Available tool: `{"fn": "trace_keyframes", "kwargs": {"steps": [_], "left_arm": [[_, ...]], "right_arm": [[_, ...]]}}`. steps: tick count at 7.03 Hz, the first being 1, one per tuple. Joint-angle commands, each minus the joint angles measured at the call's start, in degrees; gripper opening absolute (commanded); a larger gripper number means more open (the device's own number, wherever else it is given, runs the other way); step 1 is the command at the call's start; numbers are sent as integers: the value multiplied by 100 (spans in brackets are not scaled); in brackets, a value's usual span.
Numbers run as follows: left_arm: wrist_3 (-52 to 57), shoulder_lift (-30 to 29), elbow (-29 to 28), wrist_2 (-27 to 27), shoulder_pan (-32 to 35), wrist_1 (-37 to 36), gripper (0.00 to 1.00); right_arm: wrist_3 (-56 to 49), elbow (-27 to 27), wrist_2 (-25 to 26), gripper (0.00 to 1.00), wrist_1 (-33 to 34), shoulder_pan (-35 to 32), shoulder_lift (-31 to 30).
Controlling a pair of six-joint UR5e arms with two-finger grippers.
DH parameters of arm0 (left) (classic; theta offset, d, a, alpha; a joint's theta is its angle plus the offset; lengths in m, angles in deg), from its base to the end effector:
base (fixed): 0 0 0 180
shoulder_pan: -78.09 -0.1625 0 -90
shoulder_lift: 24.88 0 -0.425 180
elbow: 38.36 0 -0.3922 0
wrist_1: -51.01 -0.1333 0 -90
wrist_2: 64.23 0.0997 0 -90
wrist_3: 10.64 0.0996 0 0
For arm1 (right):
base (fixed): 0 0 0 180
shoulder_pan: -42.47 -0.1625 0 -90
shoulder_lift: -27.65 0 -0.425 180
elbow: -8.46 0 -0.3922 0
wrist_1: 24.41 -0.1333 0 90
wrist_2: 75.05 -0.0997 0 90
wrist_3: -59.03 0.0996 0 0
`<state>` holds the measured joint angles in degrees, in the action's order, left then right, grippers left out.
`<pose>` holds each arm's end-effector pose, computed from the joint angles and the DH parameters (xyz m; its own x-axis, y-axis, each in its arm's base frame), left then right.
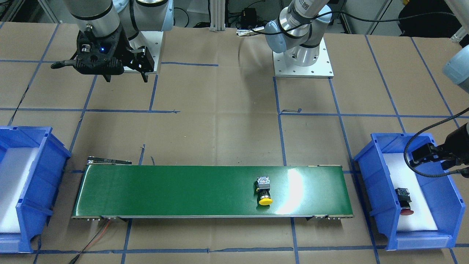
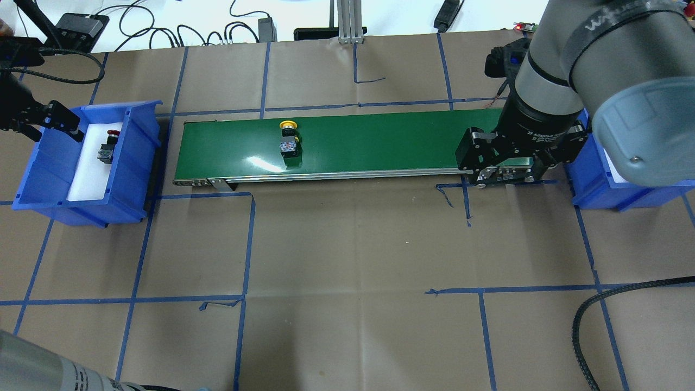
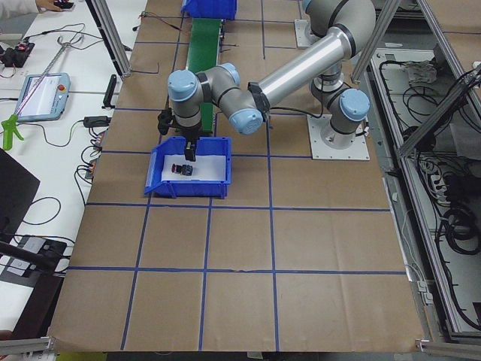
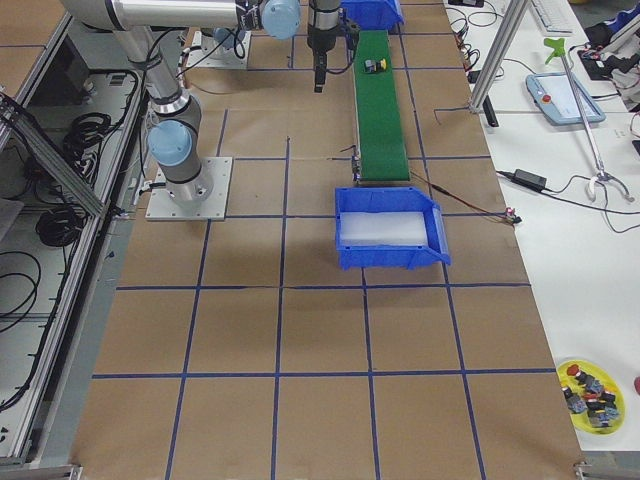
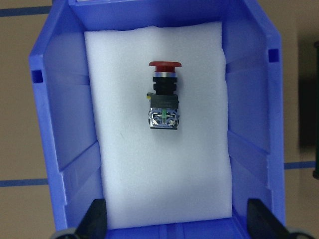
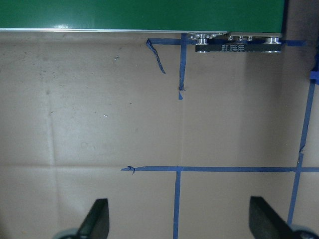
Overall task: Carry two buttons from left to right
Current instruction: 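Move the left gripper back over the bin to the red button, then lower the left gripper and grasp the red button, lifting it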
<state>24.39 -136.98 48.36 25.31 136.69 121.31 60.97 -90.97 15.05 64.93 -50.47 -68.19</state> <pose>0.2150 -0.6096 0.3317 -0.9980 0.0634 -0.0022 0.0634 0.9978 -0.0172 0.1555 -0.4328 0.4540 -0.9998 -0.0177 0.0042 -0.0173 0.9971 0.0740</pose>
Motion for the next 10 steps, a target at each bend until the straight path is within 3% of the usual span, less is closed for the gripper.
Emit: {"fn": "trace_keyframes", "kwargs": {"steps": [1,4,10], "left_arm": [[-163,-268,2,-6,63,-384,100],[-155,-820,64,-15,107,-1078,100],[-146,-1094,29,3,240,-1238,99]], "right_arm": [[0,-15,-1,100,4,4,-5],[0,-15,-10,100,13,21,-5],[0,-15,-10,100,13,4,-5]]}}
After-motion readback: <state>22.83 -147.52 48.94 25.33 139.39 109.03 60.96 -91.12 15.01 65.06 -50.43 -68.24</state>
